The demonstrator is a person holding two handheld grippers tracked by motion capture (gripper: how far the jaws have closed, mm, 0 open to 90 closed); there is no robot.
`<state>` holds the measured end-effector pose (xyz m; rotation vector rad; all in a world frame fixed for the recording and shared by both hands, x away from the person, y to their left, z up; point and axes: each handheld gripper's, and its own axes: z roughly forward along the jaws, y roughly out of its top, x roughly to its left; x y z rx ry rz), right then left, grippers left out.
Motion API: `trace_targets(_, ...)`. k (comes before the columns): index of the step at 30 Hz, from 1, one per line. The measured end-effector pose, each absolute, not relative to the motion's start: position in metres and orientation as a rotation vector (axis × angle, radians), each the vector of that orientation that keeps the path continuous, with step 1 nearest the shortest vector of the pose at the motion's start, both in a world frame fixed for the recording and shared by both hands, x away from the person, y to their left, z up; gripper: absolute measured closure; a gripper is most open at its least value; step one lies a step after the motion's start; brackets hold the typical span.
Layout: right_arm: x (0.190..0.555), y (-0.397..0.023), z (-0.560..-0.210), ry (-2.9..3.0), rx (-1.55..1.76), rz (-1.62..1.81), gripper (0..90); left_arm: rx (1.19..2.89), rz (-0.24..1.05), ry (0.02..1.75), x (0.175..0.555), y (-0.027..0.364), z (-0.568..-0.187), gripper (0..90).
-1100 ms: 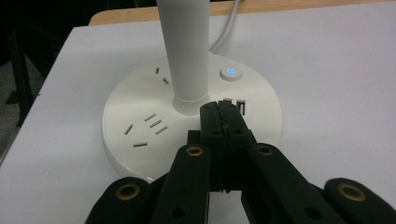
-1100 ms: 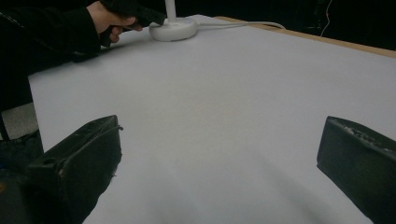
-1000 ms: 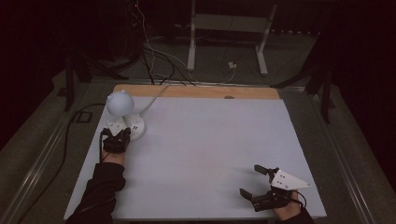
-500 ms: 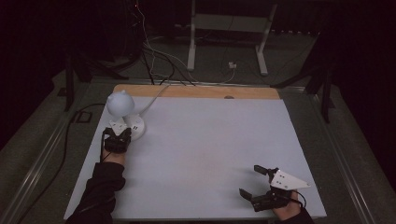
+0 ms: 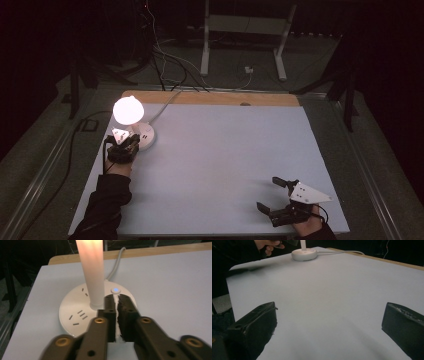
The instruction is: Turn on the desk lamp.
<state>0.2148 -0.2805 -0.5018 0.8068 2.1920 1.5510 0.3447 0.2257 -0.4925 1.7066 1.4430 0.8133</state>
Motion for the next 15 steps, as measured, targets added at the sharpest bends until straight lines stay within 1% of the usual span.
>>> trace_targets(1,0.215,-0.281,-0.502,2.191,0.806,1.551,0.0,1.699,0.808,1.449,0.344,0.225,-0.492,79.8)
trace_targets(2,0.215,-0.281,-0.502,2.190,0.807,1.551,0.0,1.692,0.828,1.462,0.342,0.223,-0.491,73.1)
trace_targets(3,0.215,-0.281,-0.502,2.191,0.810,1.551,0.0,1.690,0.839,1.465,0.341,0.222,-0.491,61.2)
trace_targets(4,0.215,-0.281,-0.502,2.191,0.810,1.551,0.0,1.683,0.836,1.468,0.340,0.222,-0.490,61.2)
trace_targets(6,0.215,-0.281,-0.502,2.192,0.809,1.550,0.0,1.662,0.826,1.472,0.337,0.222,-0.487,48.5)
trace_targets(7,0.215,-0.281,-0.502,2.192,0.808,1.549,0.0,1.660,0.829,1.472,0.337,0.222,-0.486,45.9)
trace_targets(8,0.215,-0.281,-0.502,2.192,0.808,1.549,0.0,1.656,0.831,1.474,0.336,0.222,-0.485,45.9)
trace_targets(10,0.215,-0.281,-0.502,2.193,0.808,1.549,0.0,1.648,0.829,1.484,0.335,0.222,-0.483,40.3)
trace_targets(11,0.215,-0.281,-0.502,2.193,0.810,1.549,0.0,1.645,0.835,1.491,0.335,0.222,-0.483,31.8)
trace_targets(12,0.215,-0.281,-0.502,2.192,0.810,1.549,0.0,1.645,0.841,1.501,0.335,0.222,-0.482,31.8)
trace_targets(15,0.215,-0.281,-0.502,2.192,0.811,1.546,0.0,1.669,0.835,1.514,0.335,0.220,-0.481,15.7)
